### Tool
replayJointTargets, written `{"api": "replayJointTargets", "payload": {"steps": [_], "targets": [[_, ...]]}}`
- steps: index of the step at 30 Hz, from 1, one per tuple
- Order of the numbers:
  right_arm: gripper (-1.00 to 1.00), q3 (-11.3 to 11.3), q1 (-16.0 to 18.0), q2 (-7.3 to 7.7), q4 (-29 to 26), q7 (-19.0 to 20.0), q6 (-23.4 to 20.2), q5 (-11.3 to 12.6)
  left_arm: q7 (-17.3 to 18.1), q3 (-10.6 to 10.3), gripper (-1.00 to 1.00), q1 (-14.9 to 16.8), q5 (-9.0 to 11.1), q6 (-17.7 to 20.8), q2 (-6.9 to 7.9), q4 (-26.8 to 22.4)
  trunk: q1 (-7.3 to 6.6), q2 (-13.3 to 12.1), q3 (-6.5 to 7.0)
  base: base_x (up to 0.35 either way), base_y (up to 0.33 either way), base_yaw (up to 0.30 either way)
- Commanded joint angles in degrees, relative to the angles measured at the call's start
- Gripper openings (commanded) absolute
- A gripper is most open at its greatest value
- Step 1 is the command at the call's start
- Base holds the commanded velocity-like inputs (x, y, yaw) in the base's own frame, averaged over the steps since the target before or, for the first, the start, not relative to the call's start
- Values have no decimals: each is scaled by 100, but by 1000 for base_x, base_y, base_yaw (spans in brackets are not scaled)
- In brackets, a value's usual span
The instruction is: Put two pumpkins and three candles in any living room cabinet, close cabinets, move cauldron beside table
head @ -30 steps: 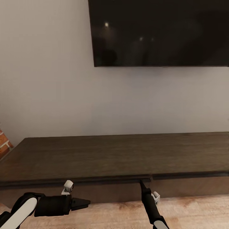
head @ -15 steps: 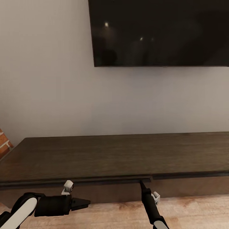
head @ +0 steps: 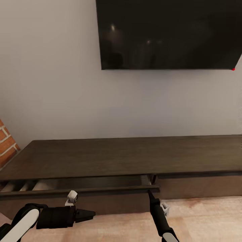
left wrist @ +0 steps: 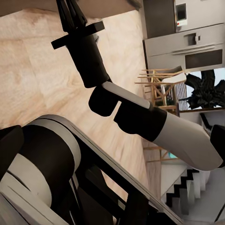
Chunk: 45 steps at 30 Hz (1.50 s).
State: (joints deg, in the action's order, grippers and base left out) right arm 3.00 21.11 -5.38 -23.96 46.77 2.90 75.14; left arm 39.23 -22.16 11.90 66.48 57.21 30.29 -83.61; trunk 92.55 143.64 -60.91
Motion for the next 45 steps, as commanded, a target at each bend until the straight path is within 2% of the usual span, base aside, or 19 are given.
{"api": "replayJointTargets", "payload": {"steps": [1,10,19,45], "targets": [[-100,-19,8,-7,-6,140,0,-17,15,-8,100,6,6,19,3,3,-6,3,-4,-322,0,0],[-100,-19,8,-4,-11,140,0,-15,18,-8,100,6,6,19,3,3,-6,3,-4,-317,0,0],[-100,-19,8,-5,-4,140,0,-12,15,-8,100,6,6,19,3,3,-6,3,-4,-151,0,0],[-100,-19,8,-6,-7,140,0,-10,16,-8,100,6,6,19,3,3,-6,3,-4,-64,0,0]]}}
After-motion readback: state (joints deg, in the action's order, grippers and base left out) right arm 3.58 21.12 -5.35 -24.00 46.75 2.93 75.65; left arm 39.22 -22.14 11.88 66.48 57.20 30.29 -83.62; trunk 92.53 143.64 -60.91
